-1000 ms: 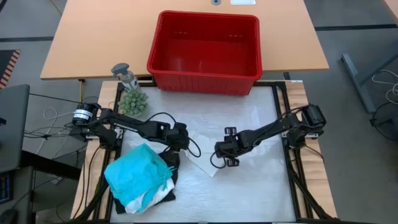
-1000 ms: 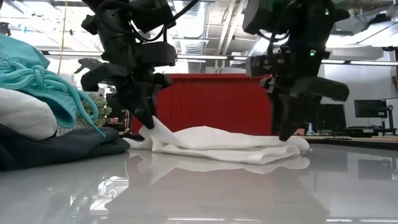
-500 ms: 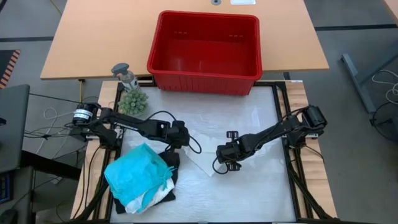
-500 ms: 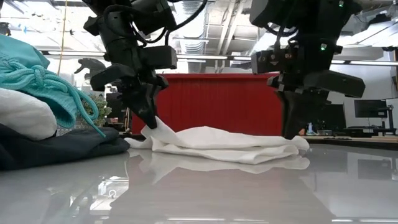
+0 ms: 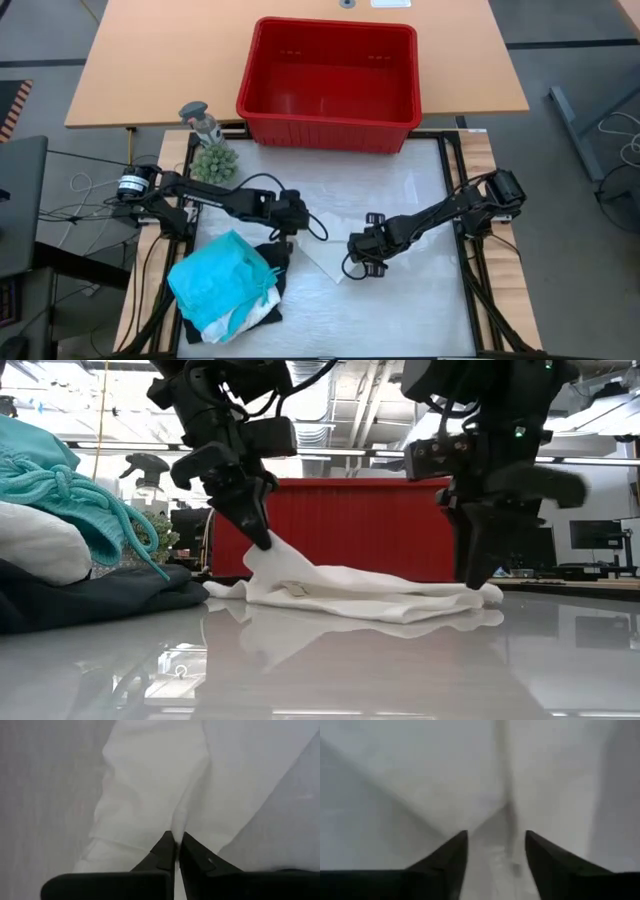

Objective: Fold Laundry from Bin
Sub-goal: Fold the white shorts

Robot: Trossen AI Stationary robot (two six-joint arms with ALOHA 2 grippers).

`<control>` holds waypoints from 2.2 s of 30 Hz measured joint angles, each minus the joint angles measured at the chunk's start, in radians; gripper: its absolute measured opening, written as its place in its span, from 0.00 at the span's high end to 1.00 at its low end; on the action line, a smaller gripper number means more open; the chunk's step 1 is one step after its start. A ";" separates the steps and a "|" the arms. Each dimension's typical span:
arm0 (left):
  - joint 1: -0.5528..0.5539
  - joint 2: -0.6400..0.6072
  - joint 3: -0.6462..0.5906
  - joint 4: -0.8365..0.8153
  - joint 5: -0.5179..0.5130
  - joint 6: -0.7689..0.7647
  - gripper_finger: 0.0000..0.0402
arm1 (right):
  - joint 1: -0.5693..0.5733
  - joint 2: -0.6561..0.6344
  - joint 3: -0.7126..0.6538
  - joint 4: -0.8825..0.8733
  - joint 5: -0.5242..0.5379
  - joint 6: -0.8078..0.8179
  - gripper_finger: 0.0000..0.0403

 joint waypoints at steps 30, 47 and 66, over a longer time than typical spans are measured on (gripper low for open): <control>0.081 -0.009 0.109 -0.035 0.019 0.046 1.00 | -0.048 0.001 0.000 0.023 0.111 -0.074 0.87; 0.153 -0.009 0.109 -0.034 0.022 0.053 1.00 | -0.046 0.021 -0.001 0.008 0.033 -0.039 0.33; 0.153 -0.009 0.109 -0.025 0.039 0.091 1.00 | -0.037 0.060 -0.002 -0.010 -0.029 -0.047 0.79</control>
